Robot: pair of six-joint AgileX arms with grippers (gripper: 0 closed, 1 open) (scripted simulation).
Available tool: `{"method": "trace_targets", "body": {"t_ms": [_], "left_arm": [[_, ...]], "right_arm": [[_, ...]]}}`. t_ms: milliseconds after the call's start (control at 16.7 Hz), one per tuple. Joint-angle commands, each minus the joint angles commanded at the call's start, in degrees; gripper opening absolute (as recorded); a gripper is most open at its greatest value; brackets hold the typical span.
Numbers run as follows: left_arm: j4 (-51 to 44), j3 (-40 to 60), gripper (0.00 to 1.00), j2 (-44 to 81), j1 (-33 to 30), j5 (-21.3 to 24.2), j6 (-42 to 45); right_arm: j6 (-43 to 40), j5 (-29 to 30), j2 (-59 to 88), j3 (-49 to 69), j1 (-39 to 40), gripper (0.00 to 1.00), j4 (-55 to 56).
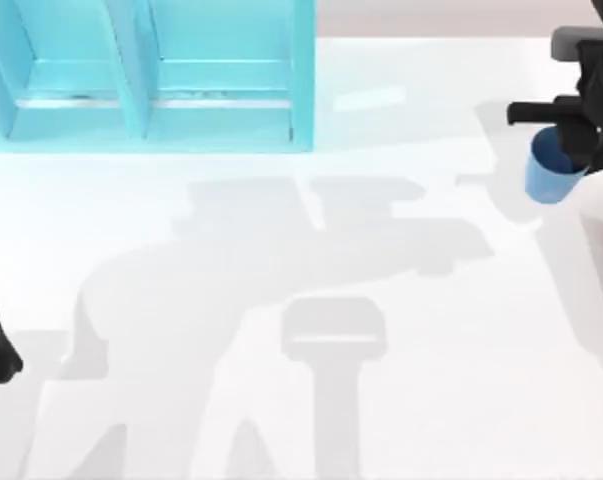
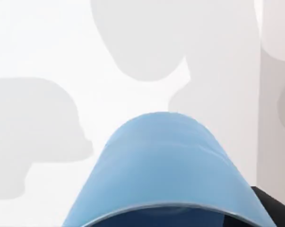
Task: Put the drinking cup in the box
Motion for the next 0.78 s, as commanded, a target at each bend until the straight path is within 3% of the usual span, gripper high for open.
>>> {"method": "trace_targets", "body": {"t_ms": [240,420,600,780], "left_arm": [[0.0,0.0,1.0,0.0,0.0,0.0,0.0],[0.0,0.0,1.0,0.0,0.0,0.0,0.0],[0.0,0.0,1.0,0.0,0.0,0.0,0.0],[0.0,0.0,1.0,0.0,0.0,0.0,0.0]], "right_arm": [[-22.4,0.0,-3.0,2.8,-21.5,0.0,-8.4],[-34.8,-1.4,-4.7,3.9,-32.8,0.0,-14.5],[-41.7,-3.1,-6.3,3.9,-38.9,0.0,-18.5],[-43.3,-3.6,-6.9,3.9,-40.2,0.0,-19.6]]}}
